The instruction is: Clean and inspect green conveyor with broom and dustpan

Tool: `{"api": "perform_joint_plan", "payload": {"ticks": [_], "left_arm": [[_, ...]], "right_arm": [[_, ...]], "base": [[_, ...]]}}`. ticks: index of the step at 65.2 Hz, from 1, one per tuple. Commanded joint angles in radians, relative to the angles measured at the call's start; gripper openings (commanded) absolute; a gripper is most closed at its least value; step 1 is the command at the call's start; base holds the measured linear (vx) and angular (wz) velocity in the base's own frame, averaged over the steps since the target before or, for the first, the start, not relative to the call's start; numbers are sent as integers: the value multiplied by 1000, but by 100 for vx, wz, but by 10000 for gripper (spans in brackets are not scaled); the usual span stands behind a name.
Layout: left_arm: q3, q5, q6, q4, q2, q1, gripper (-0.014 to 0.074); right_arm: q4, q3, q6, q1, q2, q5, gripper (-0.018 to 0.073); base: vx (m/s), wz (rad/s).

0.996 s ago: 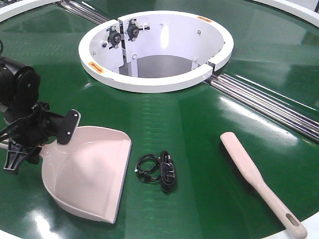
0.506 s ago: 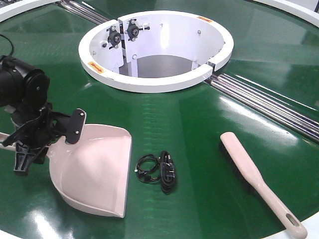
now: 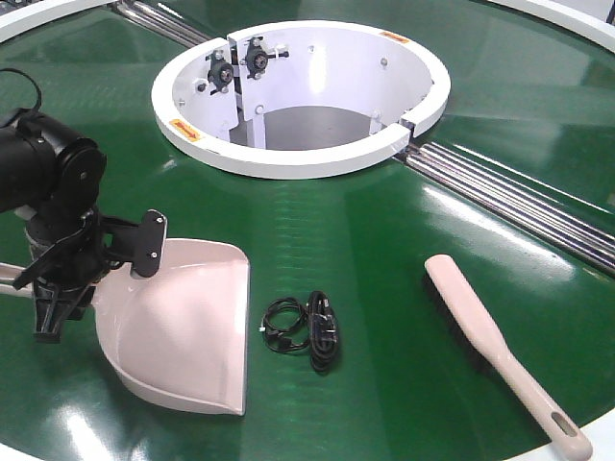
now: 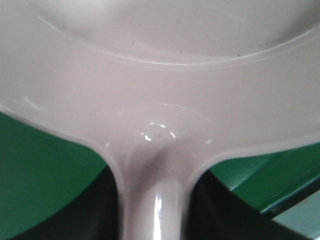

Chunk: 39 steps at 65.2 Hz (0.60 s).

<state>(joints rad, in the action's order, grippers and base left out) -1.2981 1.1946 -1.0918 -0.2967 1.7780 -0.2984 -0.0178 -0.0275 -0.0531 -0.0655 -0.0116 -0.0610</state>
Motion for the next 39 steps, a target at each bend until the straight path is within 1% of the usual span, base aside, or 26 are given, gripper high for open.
{"api": "perform_joint_plan", "payload": {"ticks": [1,6,39], "left_arm": [[-21,-4,25,-6,-50,-5,-8],[-21,-8,25,10,-50,-5,-8],[-21,-14,24,6,-50,-5,-8]], "right_arm": [[-9,-4,-3,3,-11,71,-8],[-9,-4,-3,3,-11,71,-8],[-9,-4,-3,3,-11,68,-8]], "base": [[0,0],[0,0],[0,0]]}}
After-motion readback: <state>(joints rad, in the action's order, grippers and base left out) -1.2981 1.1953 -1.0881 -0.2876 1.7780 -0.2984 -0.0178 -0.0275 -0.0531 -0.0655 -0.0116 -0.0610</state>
